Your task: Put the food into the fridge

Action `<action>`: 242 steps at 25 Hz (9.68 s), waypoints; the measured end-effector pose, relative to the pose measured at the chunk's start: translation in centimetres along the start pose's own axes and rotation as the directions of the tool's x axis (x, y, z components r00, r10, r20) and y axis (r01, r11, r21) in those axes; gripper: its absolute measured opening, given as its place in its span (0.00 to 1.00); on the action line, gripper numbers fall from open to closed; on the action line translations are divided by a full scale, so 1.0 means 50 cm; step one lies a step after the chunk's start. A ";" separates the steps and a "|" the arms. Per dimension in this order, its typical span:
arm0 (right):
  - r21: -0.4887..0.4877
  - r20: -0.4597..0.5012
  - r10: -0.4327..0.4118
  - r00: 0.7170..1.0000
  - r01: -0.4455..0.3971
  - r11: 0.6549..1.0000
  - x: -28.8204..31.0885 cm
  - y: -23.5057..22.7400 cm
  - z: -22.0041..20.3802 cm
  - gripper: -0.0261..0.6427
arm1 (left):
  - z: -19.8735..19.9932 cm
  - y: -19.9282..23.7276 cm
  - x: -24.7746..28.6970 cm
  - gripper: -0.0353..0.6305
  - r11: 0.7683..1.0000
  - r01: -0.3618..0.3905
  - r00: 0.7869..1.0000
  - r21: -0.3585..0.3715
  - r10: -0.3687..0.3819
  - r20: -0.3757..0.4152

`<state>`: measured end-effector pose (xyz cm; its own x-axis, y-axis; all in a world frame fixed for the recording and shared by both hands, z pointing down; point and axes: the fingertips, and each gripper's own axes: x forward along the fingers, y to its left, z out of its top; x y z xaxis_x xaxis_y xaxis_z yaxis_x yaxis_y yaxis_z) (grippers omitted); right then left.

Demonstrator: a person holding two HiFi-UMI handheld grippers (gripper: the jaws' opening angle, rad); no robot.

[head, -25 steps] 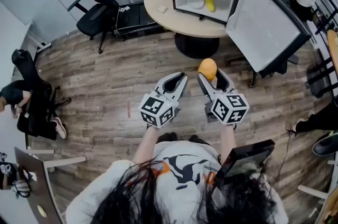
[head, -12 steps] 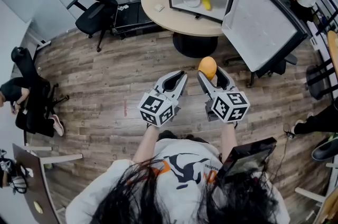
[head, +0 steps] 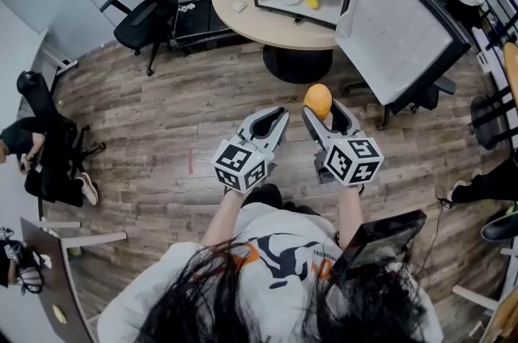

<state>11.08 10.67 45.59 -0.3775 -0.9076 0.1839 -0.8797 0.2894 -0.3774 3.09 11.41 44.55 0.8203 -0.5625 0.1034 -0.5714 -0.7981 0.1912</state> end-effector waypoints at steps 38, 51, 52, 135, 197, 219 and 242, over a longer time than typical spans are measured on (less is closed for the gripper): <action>0.029 -0.040 -0.071 0.997 0.072 0.997 0.563 -0.059 0.112 0.50 | 0.125 0.530 0.233 0.11 0.995 0.103 0.995 -0.015 -0.103 -0.001; 0.014 -0.074 -0.130 0.989 0.132 0.991 0.609 -0.120 0.128 0.50 | 0.108 0.571 0.327 0.11 0.984 0.162 0.986 -0.070 -0.164 -0.031; 0.011 -0.075 -0.127 0.989 0.128 0.992 0.616 -0.125 0.131 0.50 | 0.108 0.576 0.333 0.11 0.985 0.159 0.987 -0.071 -0.161 -0.030; -0.526 -0.270 -0.118 0.956 -0.044 0.849 1.162 -0.440 0.447 0.50 | 0.157 0.776 0.562 0.11 0.999 -0.025 0.999 -0.037 0.023 -0.045; -0.009 0.009 -0.062 0.998 0.062 0.998 0.563 -0.019 0.132 0.10 | 0.113 0.549 0.209 0.11 0.993 0.101 0.995 -0.059 -0.102 -0.011; 0.015 -0.003 -0.001 1.000 0.001 1.000 0.248 -0.003 0.063 0.08 | 0.052 0.238 0.115 0.11 0.996 0.072 0.997 -0.047 -0.073 -0.023; -0.003 -0.027 0.050 0.998 -0.050 0.999 0.150 0.063 0.006 0.08 | 0.030 0.165 0.003 0.11 0.999 0.017 1.000 -0.032 -0.017 0.007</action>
<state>5.56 4.66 45.52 -0.4285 -0.8836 0.1888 -0.8604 0.3353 -0.3838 -1.53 4.42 44.70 0.8296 -0.5504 0.0937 -0.5562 -0.8002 0.2242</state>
